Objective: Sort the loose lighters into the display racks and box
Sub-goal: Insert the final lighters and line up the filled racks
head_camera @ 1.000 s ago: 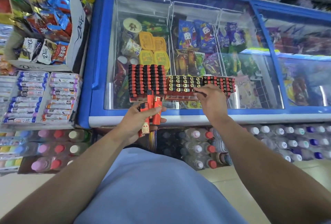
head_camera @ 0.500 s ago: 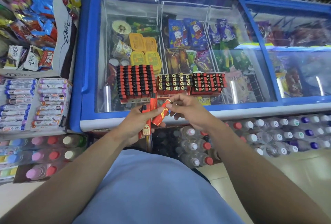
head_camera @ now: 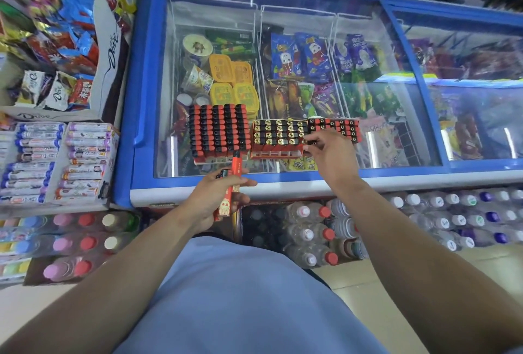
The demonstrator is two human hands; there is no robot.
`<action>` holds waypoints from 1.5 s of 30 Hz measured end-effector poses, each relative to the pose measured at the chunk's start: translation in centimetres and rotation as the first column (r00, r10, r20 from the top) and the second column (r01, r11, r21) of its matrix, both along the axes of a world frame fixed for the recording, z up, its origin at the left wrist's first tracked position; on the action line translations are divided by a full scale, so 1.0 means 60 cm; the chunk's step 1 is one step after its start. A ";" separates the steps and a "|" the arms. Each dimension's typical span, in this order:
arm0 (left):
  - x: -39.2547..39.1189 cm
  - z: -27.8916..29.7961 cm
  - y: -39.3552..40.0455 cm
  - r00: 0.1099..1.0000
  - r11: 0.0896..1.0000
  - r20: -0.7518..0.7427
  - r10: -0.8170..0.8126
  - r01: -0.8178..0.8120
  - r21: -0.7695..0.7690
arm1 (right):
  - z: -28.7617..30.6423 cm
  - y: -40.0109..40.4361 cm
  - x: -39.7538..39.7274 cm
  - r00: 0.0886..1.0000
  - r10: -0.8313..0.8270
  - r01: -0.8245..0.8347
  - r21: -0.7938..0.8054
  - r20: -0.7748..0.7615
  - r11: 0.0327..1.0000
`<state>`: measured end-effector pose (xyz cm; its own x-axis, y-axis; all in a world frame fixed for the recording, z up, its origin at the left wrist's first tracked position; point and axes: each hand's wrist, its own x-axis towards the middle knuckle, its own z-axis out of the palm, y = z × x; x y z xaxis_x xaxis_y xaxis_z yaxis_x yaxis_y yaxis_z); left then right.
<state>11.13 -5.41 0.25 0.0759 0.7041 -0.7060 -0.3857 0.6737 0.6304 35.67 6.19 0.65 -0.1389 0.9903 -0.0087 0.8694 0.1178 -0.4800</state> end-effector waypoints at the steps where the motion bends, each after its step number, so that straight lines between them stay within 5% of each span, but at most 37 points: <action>1: 0.000 0.002 0.000 1.000 1.000 0.002 0.005 -0.005 0.002 | -0.004 0.000 0.000 1.000 0.008 -0.009 0.030 0.021 1.000; 11: -0.008 0.002 -0.005 1.000 0.999 0.021 0.008 -0.009 0.043 | 0.007 -0.044 -0.035 0.990 -0.063 0.079 0.119 -0.129 0.990; 16: -0.009 -0.001 -0.009 0.997 0.995 -0.048 -0.061 0.065 0.078 | 0.035 -0.082 -0.125 0.935 0.036 -0.176 -0.375 -0.352 0.910; 21: -0.021 -0.007 -0.016 0.997 0.997 -0.055 -0.053 0.056 0.048 | 0.034 -0.075 -0.173 0.863 -0.092 -0.226 -0.542 -0.497 0.810; 23: -0.033 -0.016 -0.021 0.997 0.998 -0.045 0.055 -0.057 -0.040 | 0.039 -0.065 -0.182 0.846 -0.124 -0.175 -0.489 -0.519 0.855; 27: -0.065 -0.042 -0.036 0.961 0.945 -0.039 0.274 -0.277 -0.175 | 0.032 -0.062 -0.207 0.949 0.109 -0.189 -0.258 -0.295 0.948; 31: -0.083 -0.046 -0.043 0.911 0.900 0.085 0.404 -0.379 -0.214 | -0.004 -0.075 -0.243 0.943 0.273 -0.284 -0.029 -0.193 0.959; 38: -0.088 -0.038 -0.042 0.887 0.918 0.237 0.397 -0.386 -0.094 | -0.036 -0.078 -0.266 0.920 0.387 -0.376 0.141 -0.061 0.916; 45: -0.085 -0.040 -0.039 0.902 0.920 0.177 0.393 -0.384 -0.084 | -0.046 -0.085 -0.269 0.936 0.349 -0.338 0.168 -0.041 0.926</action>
